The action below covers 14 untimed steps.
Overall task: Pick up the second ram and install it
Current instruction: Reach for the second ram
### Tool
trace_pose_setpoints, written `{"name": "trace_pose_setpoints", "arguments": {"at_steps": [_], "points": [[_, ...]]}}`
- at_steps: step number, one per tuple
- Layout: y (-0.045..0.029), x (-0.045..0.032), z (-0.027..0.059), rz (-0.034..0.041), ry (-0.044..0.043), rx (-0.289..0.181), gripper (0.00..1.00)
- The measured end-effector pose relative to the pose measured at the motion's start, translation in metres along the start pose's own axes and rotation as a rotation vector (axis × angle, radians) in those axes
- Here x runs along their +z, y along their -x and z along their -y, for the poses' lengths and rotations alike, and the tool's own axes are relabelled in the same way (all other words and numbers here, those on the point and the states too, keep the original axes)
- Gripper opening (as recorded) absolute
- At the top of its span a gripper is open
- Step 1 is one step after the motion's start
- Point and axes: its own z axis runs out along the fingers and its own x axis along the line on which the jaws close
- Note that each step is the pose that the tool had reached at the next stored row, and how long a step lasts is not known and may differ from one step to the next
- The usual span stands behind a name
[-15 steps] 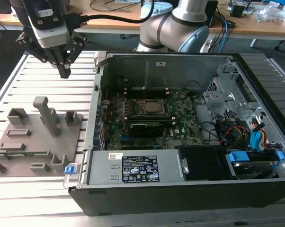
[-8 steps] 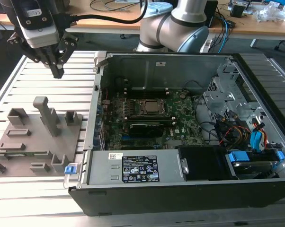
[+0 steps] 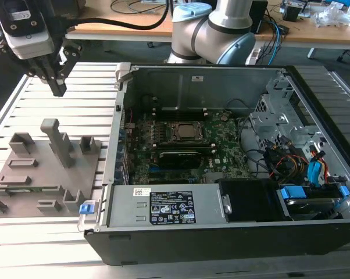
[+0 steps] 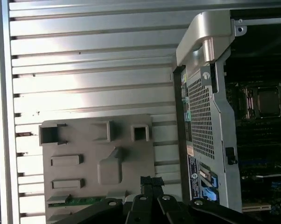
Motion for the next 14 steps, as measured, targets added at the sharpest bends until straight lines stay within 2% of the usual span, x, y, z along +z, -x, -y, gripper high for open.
{"name": "trace_pose_setpoints", "arguments": {"at_steps": [4, 10, 14], "points": [[-0.0163, -0.0002, 0.0012, 0.0000, 0.0000, 0.000, 0.11], [-0.0298, -0.0005, 0.0022, -0.0001, -0.0001, 0.000, 0.11], [-0.0350, -0.0005, 0.0026, 0.0000, 0.0000, 0.000, 0.11]]}}
